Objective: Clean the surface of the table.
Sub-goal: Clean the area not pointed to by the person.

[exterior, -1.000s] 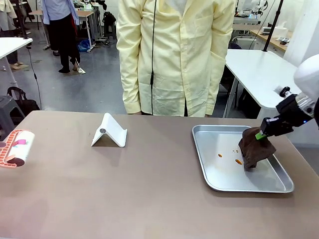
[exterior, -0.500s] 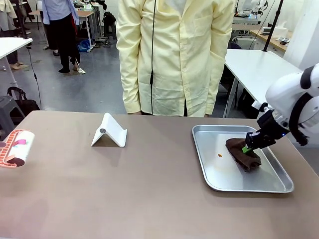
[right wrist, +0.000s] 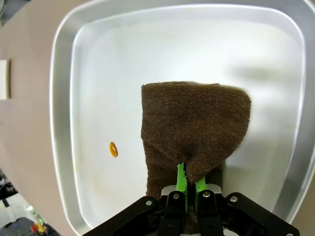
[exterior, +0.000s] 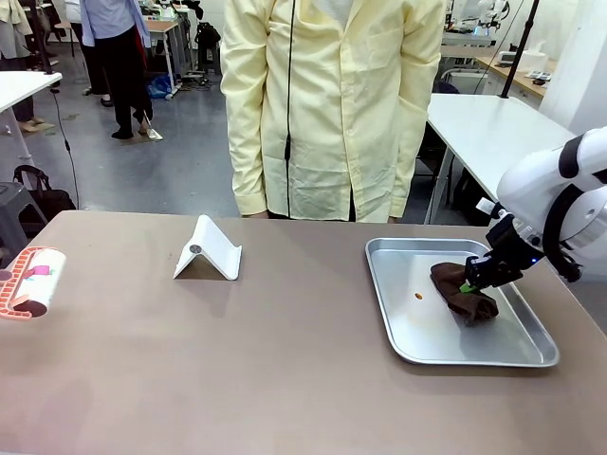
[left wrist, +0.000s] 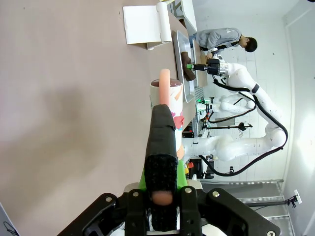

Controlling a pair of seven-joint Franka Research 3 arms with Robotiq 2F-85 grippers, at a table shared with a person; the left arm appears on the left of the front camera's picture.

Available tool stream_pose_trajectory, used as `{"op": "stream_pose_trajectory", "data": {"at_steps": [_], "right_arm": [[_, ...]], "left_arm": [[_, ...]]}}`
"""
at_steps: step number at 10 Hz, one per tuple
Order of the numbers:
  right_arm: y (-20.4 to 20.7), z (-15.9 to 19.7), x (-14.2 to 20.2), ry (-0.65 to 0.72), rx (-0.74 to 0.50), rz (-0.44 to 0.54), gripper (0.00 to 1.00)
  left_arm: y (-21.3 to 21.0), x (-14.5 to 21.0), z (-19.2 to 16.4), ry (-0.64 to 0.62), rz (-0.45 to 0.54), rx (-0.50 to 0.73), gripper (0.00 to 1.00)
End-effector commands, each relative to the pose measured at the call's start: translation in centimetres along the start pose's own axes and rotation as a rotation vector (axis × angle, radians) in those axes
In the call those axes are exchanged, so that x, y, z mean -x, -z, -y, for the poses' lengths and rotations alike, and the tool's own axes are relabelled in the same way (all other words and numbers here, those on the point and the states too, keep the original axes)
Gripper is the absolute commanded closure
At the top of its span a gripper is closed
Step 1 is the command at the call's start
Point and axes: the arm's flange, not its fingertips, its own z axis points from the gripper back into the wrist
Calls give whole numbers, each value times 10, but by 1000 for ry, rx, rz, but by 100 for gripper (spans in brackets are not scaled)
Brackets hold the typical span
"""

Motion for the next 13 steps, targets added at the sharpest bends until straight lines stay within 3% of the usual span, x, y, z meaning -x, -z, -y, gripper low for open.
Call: {"op": "stream_pose_trajectory", "data": {"at_steps": [1, 9, 13], "right_arm": [[17, -13, 1, -12, -10, -23, 96], [70, -83, 34, -161, -174, -147, 96], [71, -86, 36, -207, -165, -130, 96]], "left_arm": [[0, 3, 4, 5, 1, -2, 78], [0, 3, 4, 5, 1, -2, 78], [0, 3, 4, 5, 1, -2, 78]]}}
